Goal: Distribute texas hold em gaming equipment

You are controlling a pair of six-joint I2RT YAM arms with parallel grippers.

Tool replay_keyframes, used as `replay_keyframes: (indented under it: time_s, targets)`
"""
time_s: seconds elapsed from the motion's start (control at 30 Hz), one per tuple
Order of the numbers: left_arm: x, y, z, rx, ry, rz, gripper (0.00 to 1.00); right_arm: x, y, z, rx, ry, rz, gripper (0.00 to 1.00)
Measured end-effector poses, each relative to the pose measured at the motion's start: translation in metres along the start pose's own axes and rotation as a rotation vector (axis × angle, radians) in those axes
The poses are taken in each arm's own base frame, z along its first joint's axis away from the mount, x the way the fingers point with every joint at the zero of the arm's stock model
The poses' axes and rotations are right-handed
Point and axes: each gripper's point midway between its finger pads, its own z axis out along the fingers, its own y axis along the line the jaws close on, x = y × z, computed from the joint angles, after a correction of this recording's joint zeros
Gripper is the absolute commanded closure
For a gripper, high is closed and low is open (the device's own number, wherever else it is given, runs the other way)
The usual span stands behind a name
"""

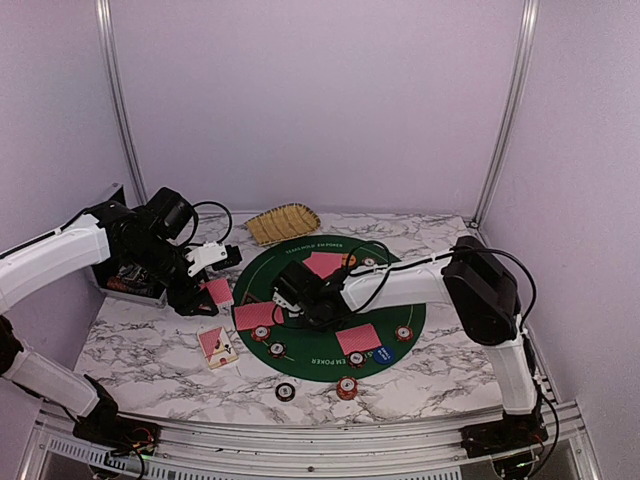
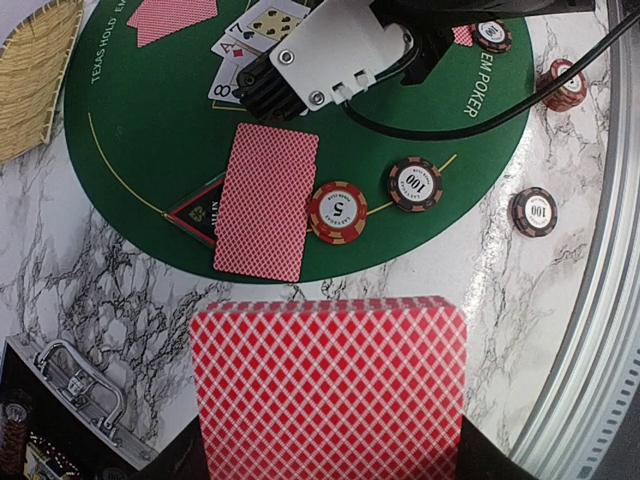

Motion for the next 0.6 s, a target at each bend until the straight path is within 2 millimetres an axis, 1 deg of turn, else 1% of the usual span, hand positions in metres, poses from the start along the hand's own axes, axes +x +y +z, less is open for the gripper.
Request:
replay_keyframes:
  time_s: [0.07,0.1,0.2,0.3,0.4,0.53,0.6]
  targets:
    - [0.0,0.0,0.0,0.0,0.0,0.0,1.0,-0.001,0.004,-0.001,-0.017,-0.007,0.002,0.97]
    - [0.0,0.0,0.0,0.0,0.0,0.0,1.0,-0.002,0.006,-0.001,-0.023,-0.01,0.006,0.94]
    - [0.0,0.0,0.0,0.0,0.0,0.0,1.0,0.0,0.011,0.0,-0.043,-0.012,0.017,0.84]
    - [0.0,0.0,0.0,0.0,0.0,0.0,1.0,0.006,0.017,0.002,-0.06,-0.002,0.017,0.73]
    - [0.0,0.0,0.0,0.0,0.0,0.0,1.0,0.006,0.016,0.0,-0.057,-0.007,0.032,0.65]
    - [0.0,0.0,0.0,0.0,0.0,0.0,1.0,0.009,0.014,-0.005,-0.064,-0.013,0.044,0.45]
    - [0.0,0.0,0.0,0.0,0.0,0.0,1.0,0.008,0.012,-0.008,-0.068,-0.02,0.057,0.37]
